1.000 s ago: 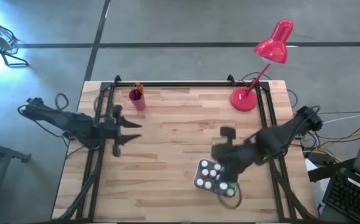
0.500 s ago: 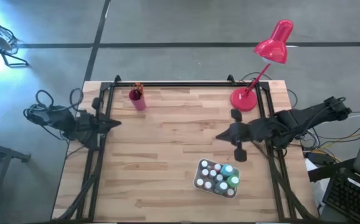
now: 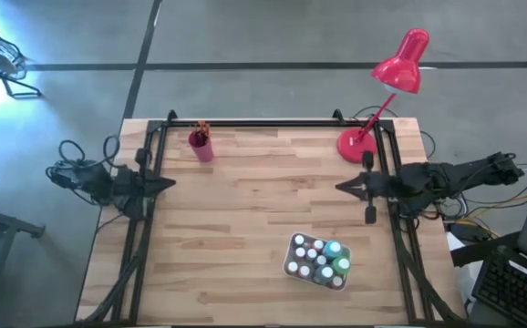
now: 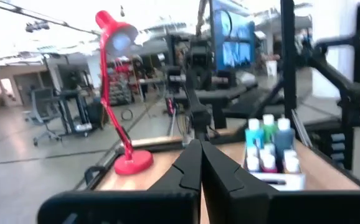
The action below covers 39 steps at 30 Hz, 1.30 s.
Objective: Pick & Place Paint Supplies
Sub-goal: Return to Home Position
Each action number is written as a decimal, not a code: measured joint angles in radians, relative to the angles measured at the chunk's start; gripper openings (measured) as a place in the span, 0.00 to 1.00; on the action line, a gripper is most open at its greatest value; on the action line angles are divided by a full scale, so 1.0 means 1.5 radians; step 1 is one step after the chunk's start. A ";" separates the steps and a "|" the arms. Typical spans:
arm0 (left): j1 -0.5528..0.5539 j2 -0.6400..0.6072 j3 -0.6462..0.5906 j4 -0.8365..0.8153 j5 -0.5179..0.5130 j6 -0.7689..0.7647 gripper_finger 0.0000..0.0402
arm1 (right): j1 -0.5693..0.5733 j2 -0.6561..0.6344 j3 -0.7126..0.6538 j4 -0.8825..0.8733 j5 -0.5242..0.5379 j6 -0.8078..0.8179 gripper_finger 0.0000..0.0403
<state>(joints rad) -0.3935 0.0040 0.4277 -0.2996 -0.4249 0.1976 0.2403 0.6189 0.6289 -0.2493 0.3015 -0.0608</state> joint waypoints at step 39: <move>0.051 0.004 -0.249 0.152 -0.037 -0.023 0.06 | -0.181 -0.324 -0.287 -0.004 -0.076 0.010 0.02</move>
<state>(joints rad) -0.3172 0.0105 0.0540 -0.0715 -0.4805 0.1627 -0.0315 0.1329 0.1992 -0.2557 0.1869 -0.0460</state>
